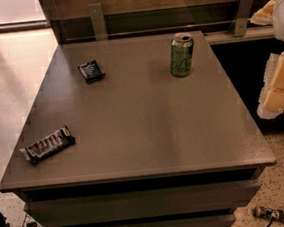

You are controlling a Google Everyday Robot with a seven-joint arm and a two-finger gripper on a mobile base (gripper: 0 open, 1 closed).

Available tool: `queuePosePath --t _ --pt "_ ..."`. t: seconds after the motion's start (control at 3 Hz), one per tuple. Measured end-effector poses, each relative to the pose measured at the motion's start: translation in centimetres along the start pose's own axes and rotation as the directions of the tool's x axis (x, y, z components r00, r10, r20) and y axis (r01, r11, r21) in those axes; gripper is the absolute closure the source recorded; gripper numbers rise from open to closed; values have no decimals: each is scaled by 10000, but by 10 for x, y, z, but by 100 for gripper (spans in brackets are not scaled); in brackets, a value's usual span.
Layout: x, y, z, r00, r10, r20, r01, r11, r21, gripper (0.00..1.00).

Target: Move green can near rxbar chocolate

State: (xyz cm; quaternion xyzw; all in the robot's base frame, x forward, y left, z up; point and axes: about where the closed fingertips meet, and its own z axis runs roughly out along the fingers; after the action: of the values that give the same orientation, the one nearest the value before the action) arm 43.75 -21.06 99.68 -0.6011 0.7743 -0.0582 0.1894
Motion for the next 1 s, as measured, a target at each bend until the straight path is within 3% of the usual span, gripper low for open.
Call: queuePosePath --t 0.33,0.67,1.0 --pt "0 0 0 10000 0 0 0 10000 0 0" --pt "2 -14 6 9990 243 378 -251 9994 219 0" --pt "10 -78 29 9718 984 2143 -1211 9880 957 0"
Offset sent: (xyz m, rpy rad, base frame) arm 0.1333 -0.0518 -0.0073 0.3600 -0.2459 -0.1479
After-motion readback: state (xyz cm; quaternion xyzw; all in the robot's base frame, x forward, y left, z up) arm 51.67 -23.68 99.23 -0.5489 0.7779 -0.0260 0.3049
